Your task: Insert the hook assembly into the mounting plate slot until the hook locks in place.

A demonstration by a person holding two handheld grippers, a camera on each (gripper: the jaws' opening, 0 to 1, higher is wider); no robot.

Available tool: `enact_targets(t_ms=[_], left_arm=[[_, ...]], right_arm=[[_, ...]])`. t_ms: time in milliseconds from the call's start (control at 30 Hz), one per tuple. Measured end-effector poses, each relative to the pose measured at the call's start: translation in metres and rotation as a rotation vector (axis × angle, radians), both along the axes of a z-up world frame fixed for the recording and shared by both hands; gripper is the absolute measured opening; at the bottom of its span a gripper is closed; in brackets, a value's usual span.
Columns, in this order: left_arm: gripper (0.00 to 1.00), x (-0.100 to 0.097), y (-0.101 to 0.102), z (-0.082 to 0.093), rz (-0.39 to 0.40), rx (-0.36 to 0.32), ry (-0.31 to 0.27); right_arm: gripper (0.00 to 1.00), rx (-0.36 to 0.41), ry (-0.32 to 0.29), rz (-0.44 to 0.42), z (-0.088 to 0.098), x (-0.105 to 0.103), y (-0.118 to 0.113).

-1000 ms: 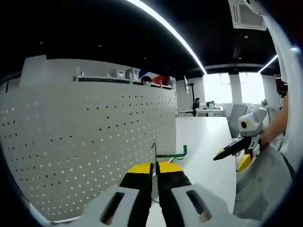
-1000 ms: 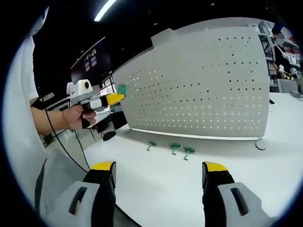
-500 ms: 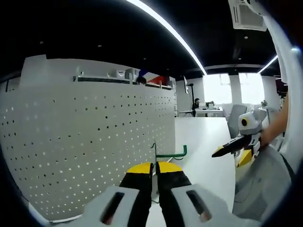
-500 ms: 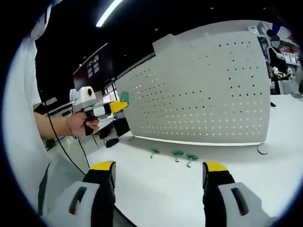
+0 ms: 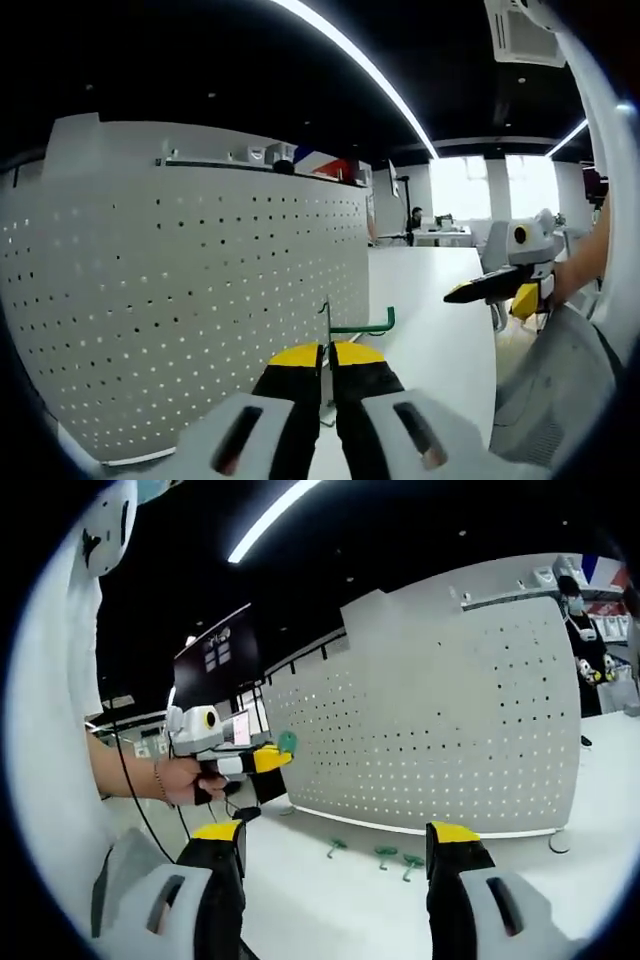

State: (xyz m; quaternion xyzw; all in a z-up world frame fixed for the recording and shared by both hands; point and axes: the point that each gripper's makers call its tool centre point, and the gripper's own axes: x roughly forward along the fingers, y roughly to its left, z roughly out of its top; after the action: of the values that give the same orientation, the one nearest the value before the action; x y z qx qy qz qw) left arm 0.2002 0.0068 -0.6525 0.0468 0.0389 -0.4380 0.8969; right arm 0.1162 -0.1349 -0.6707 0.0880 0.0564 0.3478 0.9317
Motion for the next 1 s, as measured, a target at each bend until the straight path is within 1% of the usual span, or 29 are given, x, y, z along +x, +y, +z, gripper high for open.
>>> enact_targets(t_ms=[167, 267, 333, 367, 433, 733, 1000], left_arm=[[0.03, 0.0, 0.0, 0.001, 0.002, -0.002, -0.002], [0.03, 0.0, 0.0, 0.001, 0.003, -0.002, -0.004], [0.03, 0.0, 0.0, 0.002, 0.005, -0.005, -0.004], [0.03, 0.0, 0.0, 0.002, 0.006, -0.005, -0.003], [0.03, 0.0, 0.0, 0.002, 0.007, -0.005, -0.003], [0.03, 0.0, -0.004, 0.003, 0.003, -0.009, -0.008], [0.03, -0.002, -0.007, 0.002, 0.006, -0.019, 0.0]], right_arm=[[0.7, -0.006, 0.001, 0.006, -0.001, 0.0, 0.002], [0.67, 0.011, 0.01, 0.025, 0.001, -0.001, 0.008], [0.63, 0.085, 0.025, 0.053, 0.01, -0.002, 0.016], [0.62, 0.103, 0.012, 0.057, 0.015, -0.001, 0.018], [0.59, 0.112, 0.013, 0.065, 0.017, 0.0, 0.02], [0.59, 0.114, -0.003, 0.083, 0.021, 0.012, 0.036], [0.58, 0.139, -0.026, 0.078, 0.028, 0.026, 0.05]])
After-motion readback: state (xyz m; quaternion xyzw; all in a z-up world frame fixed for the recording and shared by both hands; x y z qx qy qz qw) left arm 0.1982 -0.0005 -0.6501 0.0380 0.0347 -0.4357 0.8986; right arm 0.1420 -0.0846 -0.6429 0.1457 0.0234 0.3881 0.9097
